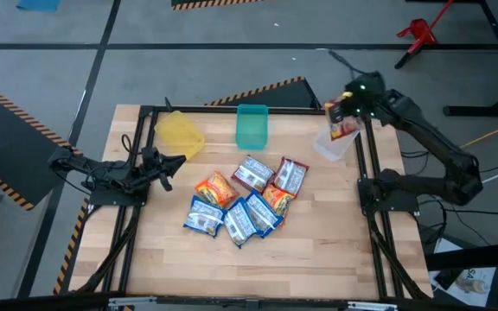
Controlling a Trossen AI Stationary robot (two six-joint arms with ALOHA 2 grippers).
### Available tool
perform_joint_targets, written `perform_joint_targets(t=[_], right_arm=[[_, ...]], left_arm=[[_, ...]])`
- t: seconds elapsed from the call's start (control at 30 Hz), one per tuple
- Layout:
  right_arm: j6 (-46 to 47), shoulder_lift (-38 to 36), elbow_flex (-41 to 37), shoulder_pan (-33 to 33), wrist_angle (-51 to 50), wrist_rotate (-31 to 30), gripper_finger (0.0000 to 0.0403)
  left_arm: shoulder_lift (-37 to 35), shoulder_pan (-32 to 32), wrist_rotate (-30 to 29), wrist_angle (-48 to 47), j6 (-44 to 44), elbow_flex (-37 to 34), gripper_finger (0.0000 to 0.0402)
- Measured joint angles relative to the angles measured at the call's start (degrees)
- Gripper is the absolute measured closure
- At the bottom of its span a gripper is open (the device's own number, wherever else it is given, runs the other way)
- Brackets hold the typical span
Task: Sort Maruchan noodles
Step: Put the bottom red noodle pack into the transparent bin
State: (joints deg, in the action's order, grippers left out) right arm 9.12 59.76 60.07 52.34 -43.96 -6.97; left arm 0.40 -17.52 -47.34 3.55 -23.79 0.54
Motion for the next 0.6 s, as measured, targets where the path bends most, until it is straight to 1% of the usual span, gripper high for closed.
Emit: perform_joint_targets(t=[0.13, 0.3, 0.43, 0.6], right_arm=[[9.7, -2.9, -2.8, 0.2, 1.4, -6.8, 0.0367], [18.1, -3.7, -8.2, 0.2, 5.7, -7.7, 0.0367], [23.1, -3.6, -12.7, 0.1, 10.9, -8.7, 0.0366], [25.1, -3.5, -15.7, -0.3, 15.1, -10.6, 0.0367]], left_arm=[[0.0, 0.0, 0.0, 0.0, 0.0, 0.0, 0.0357], [0.0, 0.0, 0.0, 0.0, 0.0, 0.0, 0.0357], [0.0, 0.0, 0.0, 0.0, 0.0, 0.0, 0.0357], [0.0, 0.0, 0.0, -0.1, 0.0, 0.0, 0.0357]])
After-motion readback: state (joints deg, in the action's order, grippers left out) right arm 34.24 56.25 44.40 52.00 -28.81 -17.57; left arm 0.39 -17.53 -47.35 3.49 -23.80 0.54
